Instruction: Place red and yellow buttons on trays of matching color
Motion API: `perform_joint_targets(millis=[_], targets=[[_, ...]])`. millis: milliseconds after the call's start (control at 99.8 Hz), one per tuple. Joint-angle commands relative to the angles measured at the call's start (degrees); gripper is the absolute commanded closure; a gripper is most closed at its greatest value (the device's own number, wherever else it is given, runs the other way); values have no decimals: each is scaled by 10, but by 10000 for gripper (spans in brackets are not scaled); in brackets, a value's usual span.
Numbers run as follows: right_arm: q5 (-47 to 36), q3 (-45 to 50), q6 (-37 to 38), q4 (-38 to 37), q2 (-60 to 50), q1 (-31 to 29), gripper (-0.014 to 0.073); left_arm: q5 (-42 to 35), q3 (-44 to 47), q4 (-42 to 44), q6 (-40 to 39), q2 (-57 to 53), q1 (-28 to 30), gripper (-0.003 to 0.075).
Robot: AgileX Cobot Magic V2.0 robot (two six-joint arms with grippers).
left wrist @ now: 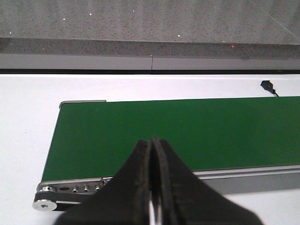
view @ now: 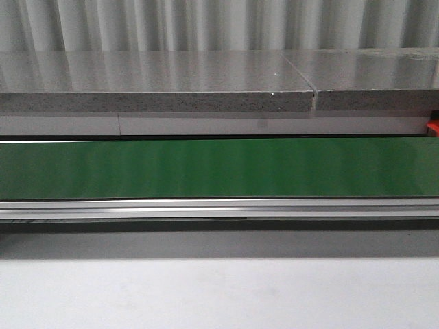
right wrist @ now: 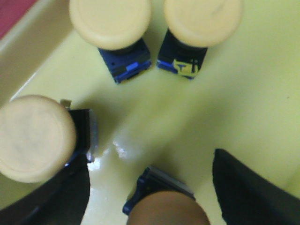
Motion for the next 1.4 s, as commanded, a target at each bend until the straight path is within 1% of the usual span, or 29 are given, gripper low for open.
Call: perform_joint_targets(millis=[0,231,331,511,672,822,982,1093,1183,1273,1343,1393], targets=[[-1,-20,1,-16,-46,-4,33,-40,-15,-5,-1,3,-4,741],[5,-20,1,-17,-127,0,33,-40,-15,-5,-1,3,-4,741],[-7,-20,1,-17,-168,25,33,-40,-15,-5,-1,3,-4,741],[-48,-20,-12,-24,-227,110,33,-40,-15,-5,-1,3,-4,741],[-67,-20,-15,-27,-278,183,33,-40,-15,-5,-1,3,-4,741],[-65,-18,-50,-28,-336,252,33,-40,-15,-5,-1,3,-4,741],[-58,-7,-110,-28,-395,348,33,-40,-15,-5,-1,3,-4,741],[-54,12,-131,-28,-428,412,33,-40,-15,-5,-1,3,-4,741],[-34,22,-133,-28,-451,456,34,-40,-15,-5,-1,3,-4,741],[8,26,-135,-29,-467,487,50,-40,-15,-5,-1,3,-4,741],[48,27,-140,-29,-476,501,101,-40,-15,-5,-1,3,-4,741],[70,27,-141,-29,-480,505,165,-40,-15,-5,-1,3,-4,741]])
